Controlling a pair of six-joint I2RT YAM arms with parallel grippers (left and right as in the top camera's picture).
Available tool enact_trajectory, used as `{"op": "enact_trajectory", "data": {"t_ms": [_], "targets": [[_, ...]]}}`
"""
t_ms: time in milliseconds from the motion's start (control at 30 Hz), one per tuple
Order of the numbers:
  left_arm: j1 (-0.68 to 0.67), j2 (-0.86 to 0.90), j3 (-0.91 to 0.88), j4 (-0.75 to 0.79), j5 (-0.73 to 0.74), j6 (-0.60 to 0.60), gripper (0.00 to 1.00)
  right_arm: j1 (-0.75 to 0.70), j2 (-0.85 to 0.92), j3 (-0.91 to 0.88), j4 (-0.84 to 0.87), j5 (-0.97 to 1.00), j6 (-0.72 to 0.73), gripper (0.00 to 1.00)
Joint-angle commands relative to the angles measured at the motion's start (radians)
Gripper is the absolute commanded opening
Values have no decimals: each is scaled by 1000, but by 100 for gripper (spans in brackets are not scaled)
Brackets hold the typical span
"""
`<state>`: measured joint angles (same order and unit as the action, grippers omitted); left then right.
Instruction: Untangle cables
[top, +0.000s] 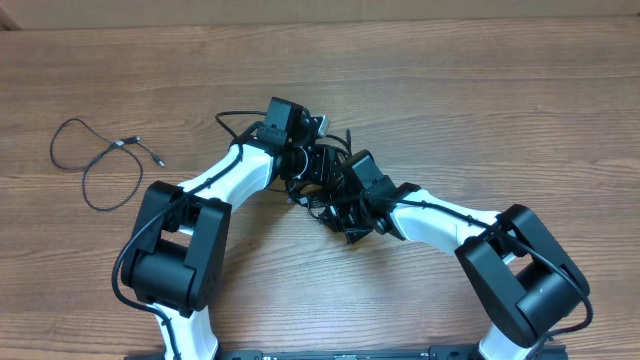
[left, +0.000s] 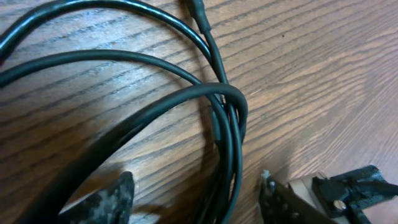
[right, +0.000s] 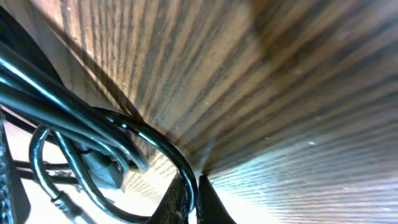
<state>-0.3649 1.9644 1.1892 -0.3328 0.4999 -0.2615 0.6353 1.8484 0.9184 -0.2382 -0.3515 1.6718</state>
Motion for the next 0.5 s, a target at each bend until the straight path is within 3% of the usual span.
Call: {"op": "enact_trajectory", "data": {"t_ms": [0, 300, 467], "targets": [[8, 10, 8, -3, -32, 15, 67, -6, 14, -16, -63, 73, -72, 4], [33, 10, 8, -30, -227, 14, 73, -79, 14, 64, -278, 111, -268, 4], [33, 10, 8, -34, -249, 14, 73, -95, 14, 224, -587, 334, -355, 4]]}}
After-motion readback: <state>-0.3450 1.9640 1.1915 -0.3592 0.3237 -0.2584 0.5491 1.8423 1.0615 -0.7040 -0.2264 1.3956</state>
